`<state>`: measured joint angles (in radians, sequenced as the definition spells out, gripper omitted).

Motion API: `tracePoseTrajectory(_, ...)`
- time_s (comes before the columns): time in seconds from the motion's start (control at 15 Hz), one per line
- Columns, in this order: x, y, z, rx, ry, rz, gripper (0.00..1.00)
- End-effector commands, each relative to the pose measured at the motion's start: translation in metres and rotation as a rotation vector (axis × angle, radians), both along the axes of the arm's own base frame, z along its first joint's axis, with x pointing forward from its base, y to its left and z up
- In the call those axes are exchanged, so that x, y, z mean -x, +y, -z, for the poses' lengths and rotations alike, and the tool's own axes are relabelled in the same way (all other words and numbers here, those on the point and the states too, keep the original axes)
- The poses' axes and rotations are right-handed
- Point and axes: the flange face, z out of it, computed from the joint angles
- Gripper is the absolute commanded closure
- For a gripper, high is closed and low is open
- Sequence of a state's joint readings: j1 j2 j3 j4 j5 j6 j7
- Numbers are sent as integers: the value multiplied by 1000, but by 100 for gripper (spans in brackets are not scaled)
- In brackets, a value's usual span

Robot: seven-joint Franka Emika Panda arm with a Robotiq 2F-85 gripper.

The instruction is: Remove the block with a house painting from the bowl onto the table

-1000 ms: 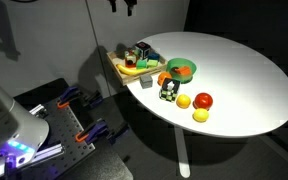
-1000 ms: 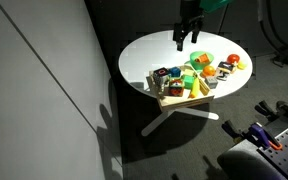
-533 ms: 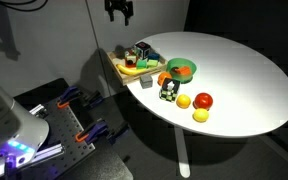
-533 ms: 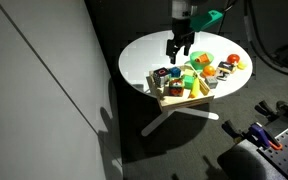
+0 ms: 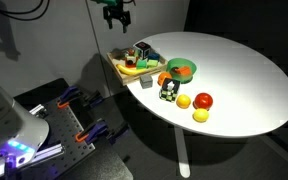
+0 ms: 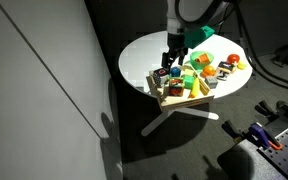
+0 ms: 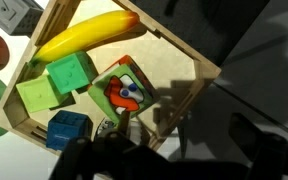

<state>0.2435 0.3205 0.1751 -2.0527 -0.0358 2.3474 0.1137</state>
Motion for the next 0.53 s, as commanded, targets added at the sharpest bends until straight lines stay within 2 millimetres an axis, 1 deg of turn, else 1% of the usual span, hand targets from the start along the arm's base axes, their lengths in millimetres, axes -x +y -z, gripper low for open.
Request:
tracePoseTrajectory(0.0, 1, -5, 11, 33, -22, 22, 0)
tracePoseTrajectory(0.47, -6, -23, 38, 47, 7, 56, 0)
